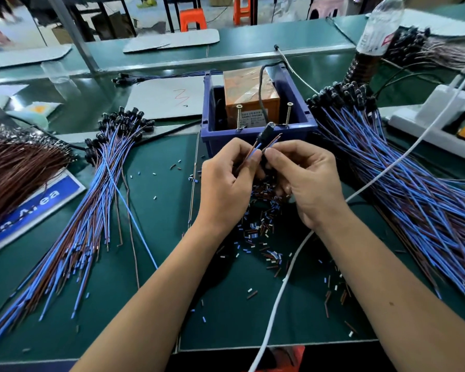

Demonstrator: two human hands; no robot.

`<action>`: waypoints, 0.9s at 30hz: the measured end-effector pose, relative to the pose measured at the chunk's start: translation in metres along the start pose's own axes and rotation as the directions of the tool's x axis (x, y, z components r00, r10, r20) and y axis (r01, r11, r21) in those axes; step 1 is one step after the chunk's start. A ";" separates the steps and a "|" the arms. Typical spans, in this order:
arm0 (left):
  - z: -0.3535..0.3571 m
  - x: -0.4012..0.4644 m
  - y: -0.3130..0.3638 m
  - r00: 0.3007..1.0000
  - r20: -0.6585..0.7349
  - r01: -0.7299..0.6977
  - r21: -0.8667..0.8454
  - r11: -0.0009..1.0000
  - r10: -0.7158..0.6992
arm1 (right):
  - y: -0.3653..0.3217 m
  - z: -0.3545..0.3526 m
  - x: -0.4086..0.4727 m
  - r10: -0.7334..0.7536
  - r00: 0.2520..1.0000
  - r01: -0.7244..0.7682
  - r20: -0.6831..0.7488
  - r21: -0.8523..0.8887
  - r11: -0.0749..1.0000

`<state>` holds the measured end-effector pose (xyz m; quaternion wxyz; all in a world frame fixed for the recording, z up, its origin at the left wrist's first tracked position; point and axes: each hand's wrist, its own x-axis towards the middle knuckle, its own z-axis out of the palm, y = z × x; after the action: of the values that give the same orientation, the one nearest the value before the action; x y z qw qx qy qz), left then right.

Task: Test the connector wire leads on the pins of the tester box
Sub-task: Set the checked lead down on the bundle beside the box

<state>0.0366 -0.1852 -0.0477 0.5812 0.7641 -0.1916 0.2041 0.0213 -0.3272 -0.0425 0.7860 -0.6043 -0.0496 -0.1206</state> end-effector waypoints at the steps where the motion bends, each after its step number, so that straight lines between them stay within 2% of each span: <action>1: 0.000 0.000 0.001 1.000 0.001 -0.006 0.002 1.000 0.006 | -0.001 0.000 0.000 0.001 1.000 -0.001 0.009 0.011 1.000; 7: 0.001 -0.003 0.004 0.999 -0.025 -0.024 0.003 1.000 0.024 | -0.002 -0.001 0.000 0.007 0.999 -0.007 0.043 0.005 1.000; 11: 0.001 -0.001 0.005 0.983 -0.151 -0.096 0.085 0.992 0.108 | -0.004 -0.005 0.005 -0.038 0.999 0.038 0.009 0.025 0.999; 14: 0.000 -0.001 0.003 0.962 -0.244 -0.106 0.068 0.992 0.120 | -0.005 -0.010 0.007 -0.117 0.993 0.117 0.001 -0.018 0.993; 16: 0.000 -0.001 0.003 0.947 -0.296 -0.110 0.061 0.992 0.123 | -0.005 -0.012 0.005 -0.216 0.975 0.205 -0.046 -0.170 0.964; 19: 0.001 0.000 0.002 0.927 -0.351 -0.120 0.061 0.991 0.133 | -0.003 -0.013 0.002 -0.400 0.904 0.300 -0.151 -0.443 0.845; 23: 0.000 0.001 0.000 0.914 -0.391 -0.087 0.076 0.993 0.110 | -0.006 -0.013 0.002 -0.553 0.803 0.313 -0.222 -0.634 0.708; 27: 0.002 0.001 -0.001 0.905 -0.424 -0.015 0.074 0.997 0.045 | -0.006 -0.012 0.003 -0.677 0.707 0.329 -0.207 -0.750 0.573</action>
<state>0.0384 -0.1868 -0.0479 0.5789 0.7180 -0.0648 0.3810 0.0217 -0.3408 -0.0394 0.4320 -0.7505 0.0144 -0.4999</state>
